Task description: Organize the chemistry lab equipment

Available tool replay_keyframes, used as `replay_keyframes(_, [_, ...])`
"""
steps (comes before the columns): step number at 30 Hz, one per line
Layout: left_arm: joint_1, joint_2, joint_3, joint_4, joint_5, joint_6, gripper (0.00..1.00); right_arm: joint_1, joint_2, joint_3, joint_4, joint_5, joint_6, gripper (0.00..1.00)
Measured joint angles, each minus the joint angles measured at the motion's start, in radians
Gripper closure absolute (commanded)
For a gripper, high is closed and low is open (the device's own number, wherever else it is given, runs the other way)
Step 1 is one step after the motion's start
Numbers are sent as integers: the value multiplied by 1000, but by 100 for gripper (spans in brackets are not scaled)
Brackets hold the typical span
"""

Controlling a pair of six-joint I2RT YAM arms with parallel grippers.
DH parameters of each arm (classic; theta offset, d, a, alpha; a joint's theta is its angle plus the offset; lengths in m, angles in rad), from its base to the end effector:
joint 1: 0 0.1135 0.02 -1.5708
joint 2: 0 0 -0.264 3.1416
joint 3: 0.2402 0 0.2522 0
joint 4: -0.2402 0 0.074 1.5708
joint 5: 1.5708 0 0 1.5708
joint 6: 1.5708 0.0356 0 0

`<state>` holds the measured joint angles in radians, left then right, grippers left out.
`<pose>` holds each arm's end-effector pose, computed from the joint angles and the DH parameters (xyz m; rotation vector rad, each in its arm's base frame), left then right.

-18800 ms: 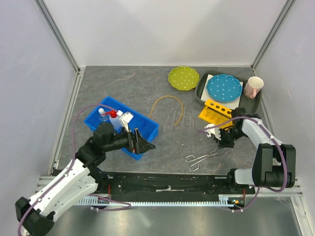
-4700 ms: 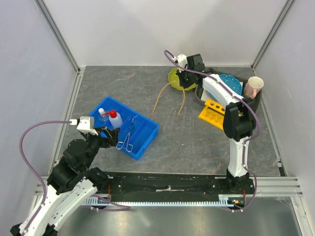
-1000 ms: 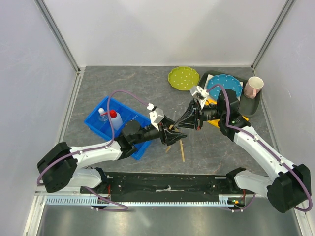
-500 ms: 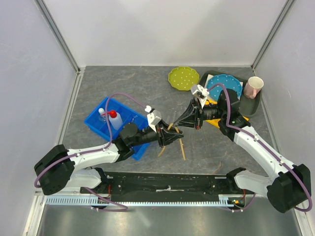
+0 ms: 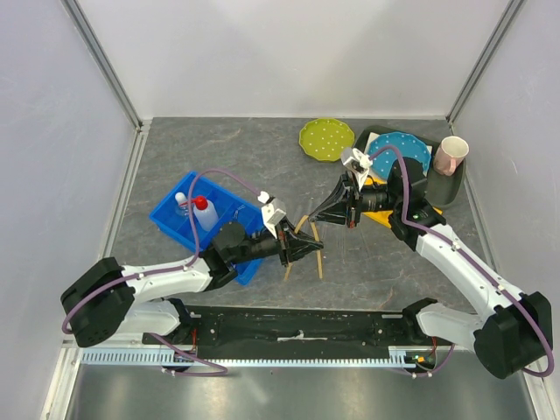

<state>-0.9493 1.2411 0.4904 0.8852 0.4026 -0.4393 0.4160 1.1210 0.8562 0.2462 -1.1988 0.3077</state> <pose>0.1403 -0.2198 0.2544 0.7513 1.4276 -1.3967 0.2100 0.1290 0.3434 -1.0797 1.4354 1.4716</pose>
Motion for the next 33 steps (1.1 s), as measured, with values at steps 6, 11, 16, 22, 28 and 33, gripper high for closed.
replay_keyframes(6, [0, -7, -21, 7, -1, -24, 98, -5, 5, -2, -1, 9, 3, 100])
replay_keyframes(11, [0, -37, -37, -20, -6, -40, 98, -8, 5, -4, -32, 24, -18, 93])
replay_keyframes(16, [0, -121, -29, -215, -32, -55, 98, -9, 5, -4, -85, 44, -72, 41])
replay_keyframes(22, [3, -231, 84, -674, -103, -58, 98, -28, 0, 53, -311, 105, -273, 15])
replay_keyframes(28, [64, -327, 284, -1182, -181, -44, 98, -142, -60, 105, -469, 195, -449, 9])
replay_keyframes(33, [130, -245, 473, -1528, -274, -3, 98, -180, -74, 36, -515, 225, -535, 7])
